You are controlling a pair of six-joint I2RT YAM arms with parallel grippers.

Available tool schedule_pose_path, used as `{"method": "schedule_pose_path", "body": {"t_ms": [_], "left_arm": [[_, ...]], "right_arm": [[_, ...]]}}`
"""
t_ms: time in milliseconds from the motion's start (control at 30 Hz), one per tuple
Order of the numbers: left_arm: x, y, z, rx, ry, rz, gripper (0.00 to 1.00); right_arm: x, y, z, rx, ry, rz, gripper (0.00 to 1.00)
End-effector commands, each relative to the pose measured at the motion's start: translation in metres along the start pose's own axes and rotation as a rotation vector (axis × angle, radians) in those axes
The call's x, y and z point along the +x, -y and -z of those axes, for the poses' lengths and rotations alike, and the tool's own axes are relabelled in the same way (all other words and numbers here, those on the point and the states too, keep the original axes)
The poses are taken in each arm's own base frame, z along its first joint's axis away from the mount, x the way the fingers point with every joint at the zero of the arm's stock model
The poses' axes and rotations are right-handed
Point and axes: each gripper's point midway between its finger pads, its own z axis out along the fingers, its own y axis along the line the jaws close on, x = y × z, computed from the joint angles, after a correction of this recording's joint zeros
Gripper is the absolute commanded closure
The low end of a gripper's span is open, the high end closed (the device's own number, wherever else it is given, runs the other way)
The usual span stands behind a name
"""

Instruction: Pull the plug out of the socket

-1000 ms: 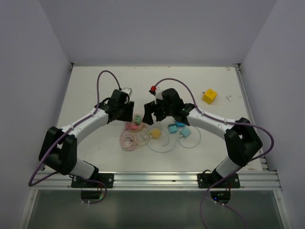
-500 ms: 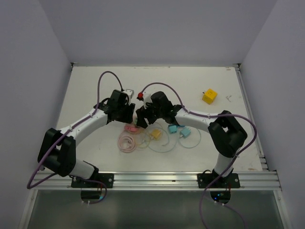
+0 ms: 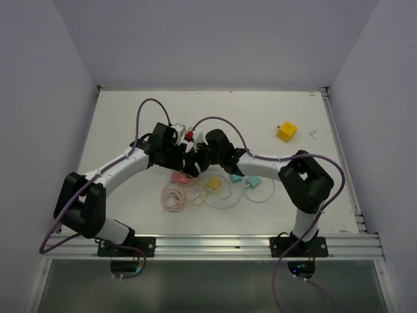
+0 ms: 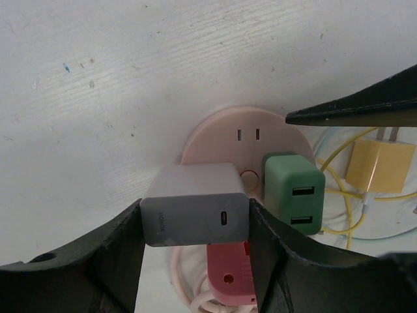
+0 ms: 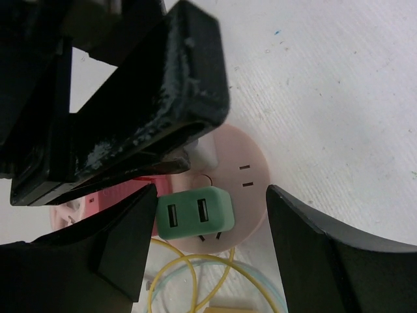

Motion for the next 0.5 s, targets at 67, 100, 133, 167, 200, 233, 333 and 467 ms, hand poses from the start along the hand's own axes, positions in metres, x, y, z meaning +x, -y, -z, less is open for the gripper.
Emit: {"method": "schedule_pose_path", "body": {"t_ms": [67,100,133,167,200,233,333,467], "left_arm": [[-0.007,0.006,0.000,0.025,-0.010,0.006,0.94],[-0.007,0.006,0.000,0.025,-0.015,0.008,0.94],[-0.006,0.006,-0.001,0.025,-0.018,0.012,0.94],[-0.006,0.006,-0.001,0.026,-0.021,0.011,0.95],[-0.005,0.007,-0.001,0.031,-0.024,0.014,0.95],[-0.006,0.006,-0.001,0.033,-0.022,0.017,0.95],[-0.007,0.004,0.000,0.035,-0.025,0.020,0.96],[-0.003,0.005,-0.002,0.050,-0.041,0.016,0.97]], "right_arm": [[0.014,-0.009,0.004,-0.036,0.017,0.031,0.29],[0.015,-0.008,0.004,-0.028,0.018,0.031,0.29],[0.016,-0.008,0.005,-0.029,0.017,0.034,0.29],[0.018,-0.010,0.005,-0.033,0.015,0.038,0.30],[0.021,-0.010,0.005,-0.035,0.008,0.036,0.30],[0.024,-0.011,0.004,-0.039,0.002,0.037,0.30],[0.027,-0.011,0.006,-0.034,0.006,0.035,0.32],[0.021,-0.013,0.006,-0.041,0.036,0.035,0.40]]}}
